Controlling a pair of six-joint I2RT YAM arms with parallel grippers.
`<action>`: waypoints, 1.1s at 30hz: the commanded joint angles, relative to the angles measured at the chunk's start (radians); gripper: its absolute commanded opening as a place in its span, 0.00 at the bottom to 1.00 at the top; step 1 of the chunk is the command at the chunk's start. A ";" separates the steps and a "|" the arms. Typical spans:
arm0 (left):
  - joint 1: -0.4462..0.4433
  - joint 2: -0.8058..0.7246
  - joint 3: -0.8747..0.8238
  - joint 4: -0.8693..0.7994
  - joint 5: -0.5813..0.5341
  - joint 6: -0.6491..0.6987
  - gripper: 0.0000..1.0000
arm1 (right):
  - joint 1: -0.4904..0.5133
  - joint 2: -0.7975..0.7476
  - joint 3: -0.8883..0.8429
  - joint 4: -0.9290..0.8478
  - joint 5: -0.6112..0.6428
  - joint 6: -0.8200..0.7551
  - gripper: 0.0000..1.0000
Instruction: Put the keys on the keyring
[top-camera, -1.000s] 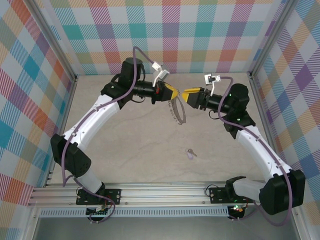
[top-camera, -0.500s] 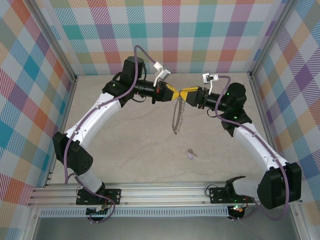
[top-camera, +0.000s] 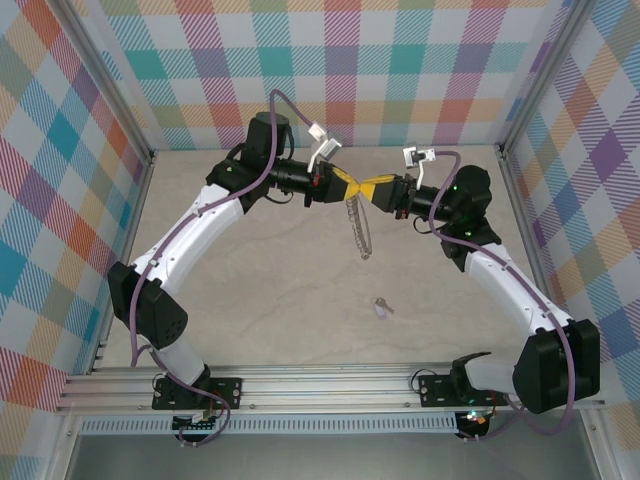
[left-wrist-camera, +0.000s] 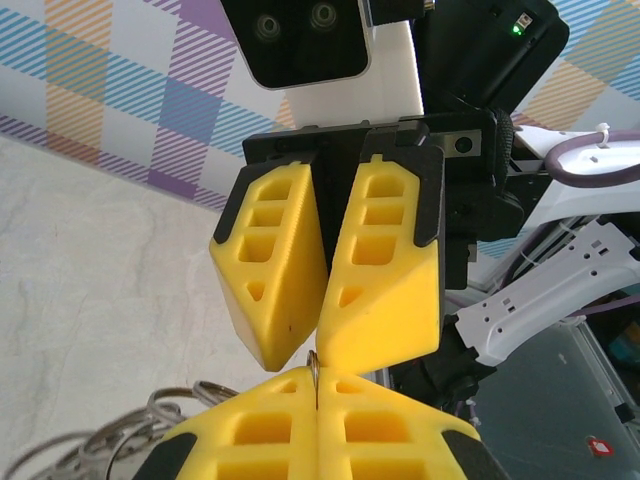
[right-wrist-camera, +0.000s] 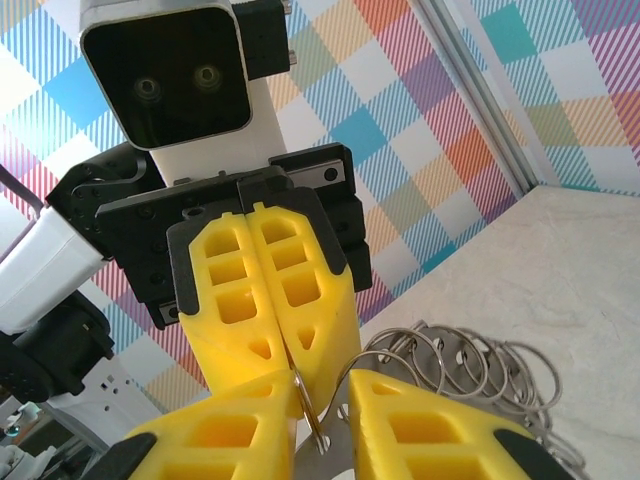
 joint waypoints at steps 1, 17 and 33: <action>0.007 0.006 0.038 0.019 0.034 -0.004 0.00 | -0.001 0.002 -0.007 0.043 -0.030 0.005 0.21; 0.006 0.016 0.040 0.049 0.038 -0.029 0.00 | 0.004 0.020 -0.005 0.056 -0.091 0.011 0.01; 0.009 -0.073 -0.084 0.283 -0.144 -0.194 0.30 | 0.000 -0.018 -0.027 0.059 0.059 -0.040 0.00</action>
